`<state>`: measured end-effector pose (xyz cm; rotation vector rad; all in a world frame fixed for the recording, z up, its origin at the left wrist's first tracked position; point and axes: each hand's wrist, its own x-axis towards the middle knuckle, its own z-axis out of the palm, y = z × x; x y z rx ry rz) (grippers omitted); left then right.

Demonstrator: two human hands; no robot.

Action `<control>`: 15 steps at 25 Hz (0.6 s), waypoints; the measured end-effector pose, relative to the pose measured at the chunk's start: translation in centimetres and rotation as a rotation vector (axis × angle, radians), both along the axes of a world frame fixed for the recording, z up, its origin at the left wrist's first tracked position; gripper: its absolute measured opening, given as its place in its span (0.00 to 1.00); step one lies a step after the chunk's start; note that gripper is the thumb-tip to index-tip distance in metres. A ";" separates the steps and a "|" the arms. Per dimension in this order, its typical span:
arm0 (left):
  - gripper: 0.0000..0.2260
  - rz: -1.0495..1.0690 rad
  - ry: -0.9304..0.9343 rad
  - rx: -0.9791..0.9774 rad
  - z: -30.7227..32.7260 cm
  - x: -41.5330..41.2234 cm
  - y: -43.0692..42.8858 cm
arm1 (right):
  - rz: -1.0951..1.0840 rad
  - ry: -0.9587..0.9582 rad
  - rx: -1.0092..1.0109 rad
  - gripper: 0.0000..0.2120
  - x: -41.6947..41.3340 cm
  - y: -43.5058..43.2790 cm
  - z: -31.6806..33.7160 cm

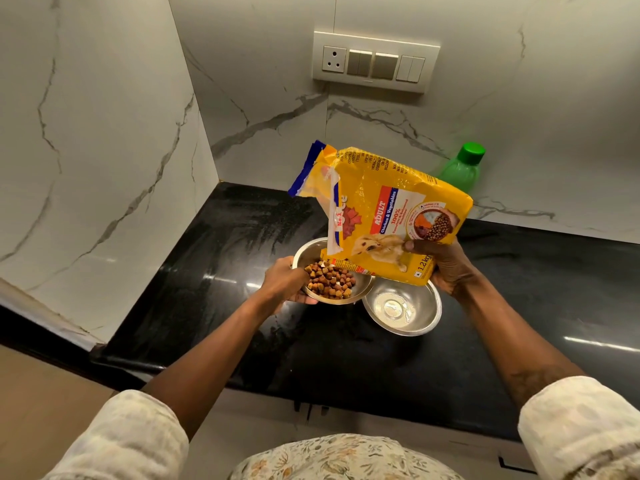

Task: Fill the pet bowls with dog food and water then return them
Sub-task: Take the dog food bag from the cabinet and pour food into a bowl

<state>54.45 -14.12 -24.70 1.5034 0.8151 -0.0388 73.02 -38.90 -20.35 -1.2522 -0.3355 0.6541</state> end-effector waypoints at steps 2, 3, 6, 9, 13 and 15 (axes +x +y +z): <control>0.15 0.003 0.000 0.001 -0.1 0.0 0.1 | 0.010 -0.001 0.003 0.32 0.0 0.0 0.0; 0.16 0.004 -0.001 -0.001 -0.1 -0.1 0.2 | 0.005 0.002 0.001 0.33 0.1 0.0 0.1; 0.16 -0.006 -0.008 0.003 0.0 -0.3 0.6 | 0.025 -0.016 -0.010 0.36 0.4 0.2 0.0; 0.16 -0.006 -0.015 0.008 -0.1 -0.3 0.8 | 0.030 -0.015 -0.014 0.36 0.3 0.4 0.2; 0.16 0.000 -0.019 0.009 -0.1 -0.3 1.1 | 0.033 -0.024 -0.023 0.31 -0.3 0.8 0.9; 0.15 0.003 -0.020 0.004 -0.1 -0.3 1.2 | 0.031 -0.019 -0.019 0.31 -0.3 0.8 1.0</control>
